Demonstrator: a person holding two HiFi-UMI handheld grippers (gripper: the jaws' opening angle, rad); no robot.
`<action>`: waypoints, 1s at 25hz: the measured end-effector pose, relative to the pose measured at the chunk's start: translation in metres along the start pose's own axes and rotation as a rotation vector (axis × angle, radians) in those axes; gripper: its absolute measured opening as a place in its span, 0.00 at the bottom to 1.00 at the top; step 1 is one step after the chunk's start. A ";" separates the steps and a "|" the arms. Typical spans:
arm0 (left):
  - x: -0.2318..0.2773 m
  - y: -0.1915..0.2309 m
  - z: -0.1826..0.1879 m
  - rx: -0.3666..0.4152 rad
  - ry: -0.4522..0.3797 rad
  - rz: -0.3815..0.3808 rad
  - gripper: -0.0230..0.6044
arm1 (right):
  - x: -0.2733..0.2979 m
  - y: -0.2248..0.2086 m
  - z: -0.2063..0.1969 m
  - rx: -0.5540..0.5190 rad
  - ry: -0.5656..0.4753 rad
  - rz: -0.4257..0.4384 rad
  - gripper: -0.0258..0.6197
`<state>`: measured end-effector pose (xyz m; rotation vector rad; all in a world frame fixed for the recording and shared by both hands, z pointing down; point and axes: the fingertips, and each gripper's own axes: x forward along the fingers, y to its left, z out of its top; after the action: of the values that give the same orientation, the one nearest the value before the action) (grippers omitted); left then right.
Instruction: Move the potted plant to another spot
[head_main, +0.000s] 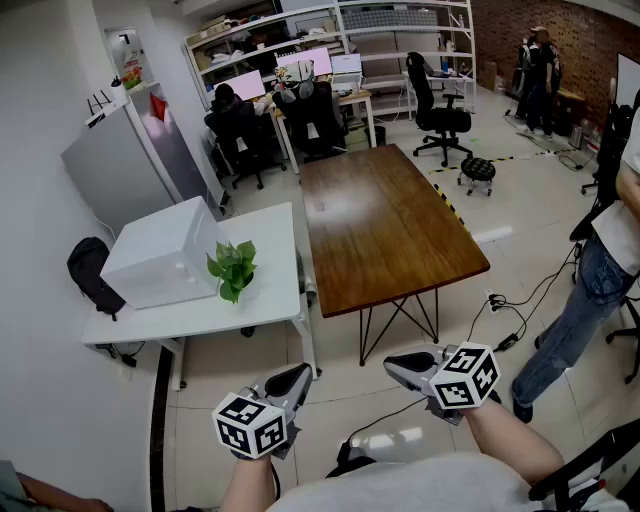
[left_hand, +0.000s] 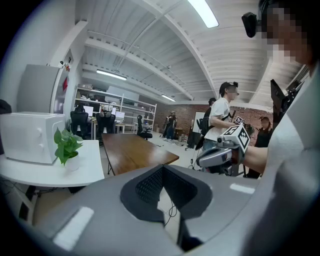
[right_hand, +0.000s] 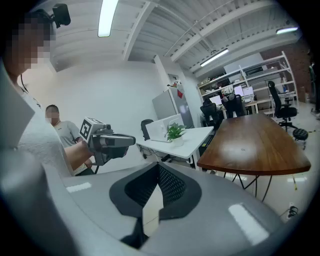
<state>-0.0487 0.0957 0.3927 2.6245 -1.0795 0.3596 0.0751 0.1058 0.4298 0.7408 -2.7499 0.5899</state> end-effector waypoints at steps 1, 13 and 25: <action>0.003 0.006 0.002 -0.001 -0.003 0.005 0.03 | 0.004 -0.004 0.002 -0.001 0.000 0.003 0.04; 0.036 0.096 0.020 0.003 -0.015 0.021 0.03 | 0.069 -0.064 0.040 -0.005 -0.004 -0.013 0.04; 0.072 0.235 0.017 -0.018 0.082 -0.085 0.03 | 0.211 -0.116 0.107 0.012 0.029 -0.048 0.04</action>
<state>-0.1645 -0.1167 0.4386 2.6061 -0.9375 0.4321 -0.0549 -0.1229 0.4389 0.7922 -2.6964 0.6035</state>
